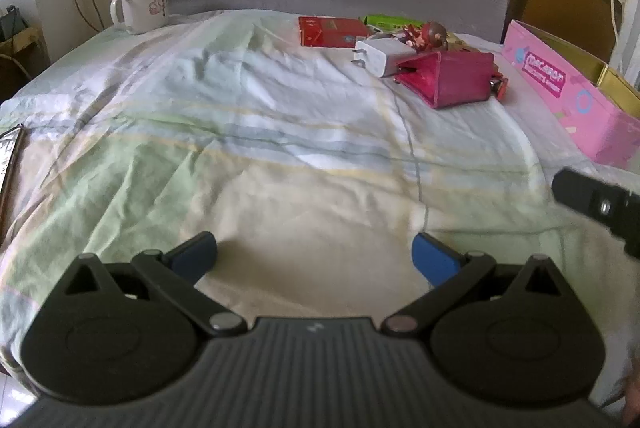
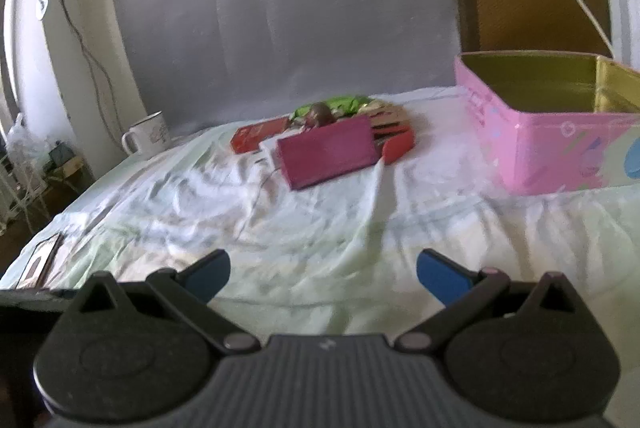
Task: Organize rigid objects
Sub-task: 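Move the left tool toward the pink pouch on the bed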
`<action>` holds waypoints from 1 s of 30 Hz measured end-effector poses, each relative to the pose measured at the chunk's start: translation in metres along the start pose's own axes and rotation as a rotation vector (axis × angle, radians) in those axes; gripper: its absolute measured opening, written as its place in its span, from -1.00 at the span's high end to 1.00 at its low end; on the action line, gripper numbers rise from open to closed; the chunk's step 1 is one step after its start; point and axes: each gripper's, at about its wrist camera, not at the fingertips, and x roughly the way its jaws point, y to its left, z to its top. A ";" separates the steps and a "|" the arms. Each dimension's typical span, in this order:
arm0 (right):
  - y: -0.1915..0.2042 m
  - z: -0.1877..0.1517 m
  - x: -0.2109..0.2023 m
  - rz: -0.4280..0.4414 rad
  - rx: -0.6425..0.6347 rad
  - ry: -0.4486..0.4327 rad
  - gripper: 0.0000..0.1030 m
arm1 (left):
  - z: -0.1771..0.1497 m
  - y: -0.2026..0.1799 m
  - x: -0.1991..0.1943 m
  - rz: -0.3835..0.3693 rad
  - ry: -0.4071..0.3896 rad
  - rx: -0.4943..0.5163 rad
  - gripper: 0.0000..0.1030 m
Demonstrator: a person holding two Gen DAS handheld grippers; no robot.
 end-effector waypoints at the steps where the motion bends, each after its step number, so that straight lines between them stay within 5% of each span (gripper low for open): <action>1: -0.001 0.001 -0.001 -0.011 -0.002 -0.011 -1.00 | 0.001 0.000 0.000 -0.007 0.005 -0.001 -1.00; 12: -0.001 0.008 -0.008 -0.090 -0.070 -0.090 -0.96 | 0.033 -0.011 -0.010 -0.034 -0.129 0.093 -1.00; 25: 0.015 0.009 0.009 -0.081 -0.125 -0.049 -0.37 | 0.049 -0.002 0.004 -0.064 -0.122 0.064 -1.00; 30: 0.018 0.009 0.012 -0.078 -0.132 -0.066 -0.34 | 0.043 -0.001 0.006 -0.030 -0.147 0.078 -1.00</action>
